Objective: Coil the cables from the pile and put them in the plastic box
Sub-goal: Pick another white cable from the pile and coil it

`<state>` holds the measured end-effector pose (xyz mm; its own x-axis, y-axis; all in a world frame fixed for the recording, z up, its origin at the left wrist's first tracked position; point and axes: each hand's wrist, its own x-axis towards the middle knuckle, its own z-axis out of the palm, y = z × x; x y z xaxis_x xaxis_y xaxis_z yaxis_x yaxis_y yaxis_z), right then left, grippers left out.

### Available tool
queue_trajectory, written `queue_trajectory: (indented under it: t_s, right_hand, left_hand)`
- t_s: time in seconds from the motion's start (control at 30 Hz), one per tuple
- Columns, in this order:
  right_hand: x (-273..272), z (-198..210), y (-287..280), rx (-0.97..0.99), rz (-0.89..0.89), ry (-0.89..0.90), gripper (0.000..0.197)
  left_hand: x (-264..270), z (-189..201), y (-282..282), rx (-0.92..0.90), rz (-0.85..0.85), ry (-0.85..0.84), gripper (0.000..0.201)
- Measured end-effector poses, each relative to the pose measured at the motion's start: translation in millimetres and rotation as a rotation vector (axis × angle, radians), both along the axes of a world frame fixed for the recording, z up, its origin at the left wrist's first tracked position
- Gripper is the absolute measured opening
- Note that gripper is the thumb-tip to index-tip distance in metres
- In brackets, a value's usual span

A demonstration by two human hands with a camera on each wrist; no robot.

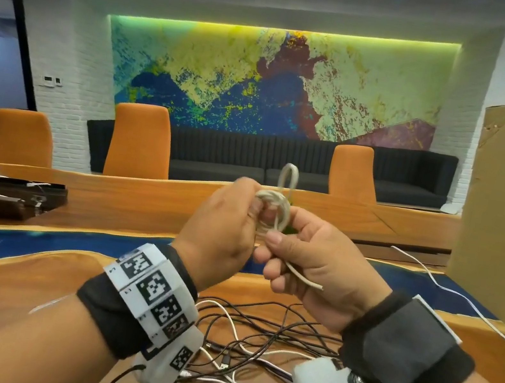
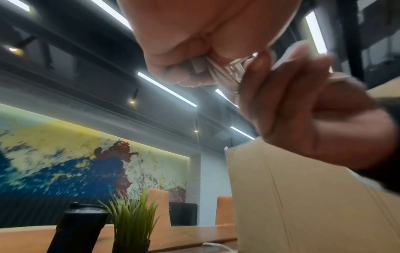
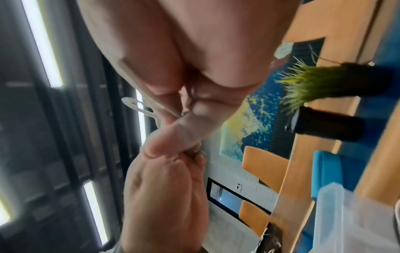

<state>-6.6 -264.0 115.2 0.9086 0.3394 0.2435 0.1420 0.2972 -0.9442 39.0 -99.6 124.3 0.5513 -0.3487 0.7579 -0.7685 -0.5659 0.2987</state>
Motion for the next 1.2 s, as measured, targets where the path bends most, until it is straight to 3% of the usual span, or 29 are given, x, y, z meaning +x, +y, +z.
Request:
queue_trajectory:
  t_s: [0.1, 0.17, 0.27, 0.43, 0.53, 0.6, 0.67, 0.77, 0.83, 1.1, 1.2]
  right_hand:
    - [-7.0, -3.2, -9.8, -0.254, -0.181, -0.125, 0.024]
    - [-12.2, -6.1, -22.0, -0.396, -0.299, -0.215, 0.019]
    - [-22.2, -10.1, -31.3, -0.504, -0.297, -0.324, 0.018]
    - [-30.7, -26.1, -20.0, -0.776, -0.136, -0.477, 0.016]
    - [-16.6, -36.7, -23.1, -1.095, -0.174, -0.523, 0.016]
    - [-2.1, -39.8, -26.4, -1.258, -0.259, -0.513, 0.017]
    - [12.2, -33.5, -28.1, -1.230, -0.350, -0.442, 0.017]
    - [21.9, -9.1, -26.5, -0.934, -0.407, -0.336, 0.019]
    - [19.1, 7.3, -25.2, -0.718, -0.394, -0.275, 0.018]
    - [1.7, 3.5, -22.6, -0.546, -0.528, -0.396, 0.015]
    - [-7.1, -8.7, -25.6, -0.632, -0.572, -0.535, 0.020]
  left_hand:
    - [16.5, 16.6, 21.8, -0.159, 0.117, 0.017, 0.031]
    - [20.3, 25.0, 36.9, -0.152, 0.148, 0.055, 0.028]
    - [16.1, 27.4, 37.2, -0.127, 0.125, 0.148, 0.024]
    - [-2.6, 24.6, 13.4, -0.427, -0.095, 0.459, 0.032]
    - [-17.0, 15.1, 1.1, -0.649, -0.333, 0.782, 0.032]
    - [-23.5, 7.3, -4.6, -0.689, -0.430, 0.940, 0.030]
    - [-27.4, 0.4, -8.7, -0.549, -0.428, 0.969, 0.029]
    - [-27.7, -4.2, -9.7, -0.259, -0.329, 0.841, 0.029]
    - [-24.8, -4.6, -7.7, -0.158, -0.264, 0.741, 0.031]
    - [-20.1, -6.1, -11.5, -0.303, -0.284, 0.687, 0.034]
    - [-16.0, -10.7, -15.8, -0.337, -0.250, 0.619, 0.033]
